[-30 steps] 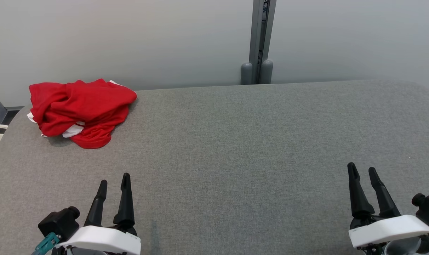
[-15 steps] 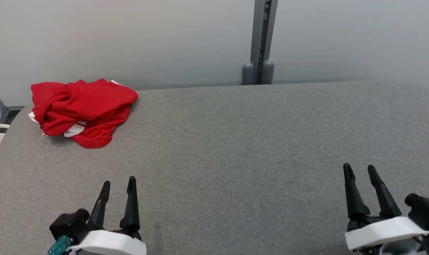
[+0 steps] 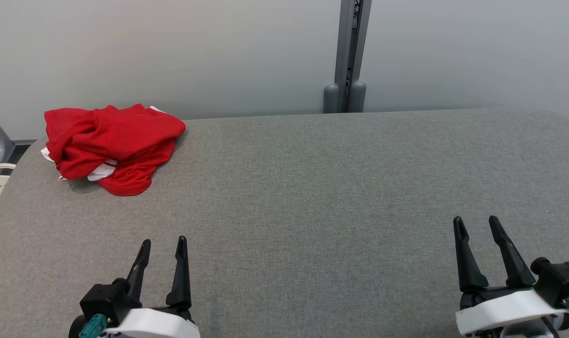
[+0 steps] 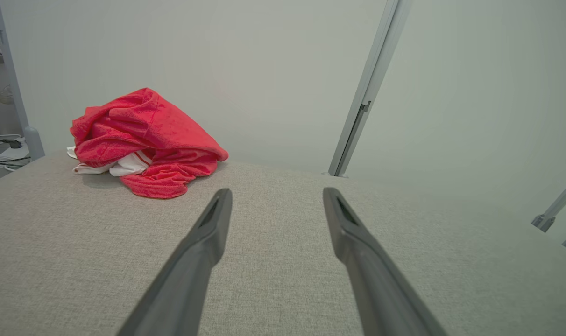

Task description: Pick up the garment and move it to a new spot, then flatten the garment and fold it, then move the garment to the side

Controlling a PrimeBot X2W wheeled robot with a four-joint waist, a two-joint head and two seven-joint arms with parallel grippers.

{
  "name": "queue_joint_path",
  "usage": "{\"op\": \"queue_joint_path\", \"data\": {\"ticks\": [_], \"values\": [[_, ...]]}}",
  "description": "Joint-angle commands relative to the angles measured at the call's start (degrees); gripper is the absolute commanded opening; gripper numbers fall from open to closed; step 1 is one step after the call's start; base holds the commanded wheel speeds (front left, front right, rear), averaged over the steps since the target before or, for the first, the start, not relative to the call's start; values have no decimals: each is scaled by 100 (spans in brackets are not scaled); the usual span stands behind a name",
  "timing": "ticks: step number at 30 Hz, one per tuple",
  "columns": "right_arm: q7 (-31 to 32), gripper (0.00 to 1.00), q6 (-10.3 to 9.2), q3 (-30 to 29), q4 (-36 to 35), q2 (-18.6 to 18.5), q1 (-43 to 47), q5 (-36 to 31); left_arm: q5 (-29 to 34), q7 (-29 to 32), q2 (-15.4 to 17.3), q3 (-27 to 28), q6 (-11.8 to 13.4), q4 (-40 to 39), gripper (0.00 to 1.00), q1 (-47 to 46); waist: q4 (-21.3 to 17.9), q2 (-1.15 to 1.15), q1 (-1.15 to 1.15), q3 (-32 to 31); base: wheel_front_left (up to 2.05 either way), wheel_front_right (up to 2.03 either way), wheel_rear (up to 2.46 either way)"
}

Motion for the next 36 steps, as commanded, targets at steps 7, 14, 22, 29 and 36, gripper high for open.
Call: {"op": "queue_joint_path", "data": {"ticks": [7,14,22,29,36], "values": [[-159,100,24,48,-65,-56,30,-510,381,-139,38,-91,87,-4,100,-84,4,0,0,11,0,0,0],[-228,100,26,87,-50,-61,44,-805,645,-211,41,-170,128,23,100,-49,11,0,0,8,0,0,0],[-307,100,28,94,-78,-65,87,-1095,879,-288,44,-214,156,40,100,-3,27,0,0,-5,0,0,0],[-359,100,23,103,-97,-68,117,-1315,1023,-341,46,-218,181,81,100,32,31,0,0,-31,0,0,0],[-355,100,23,96,-69,-66,128,-1269,874,-333,46,-146,216,184,100,70,17,0,0,-67,0,0,0]]}}
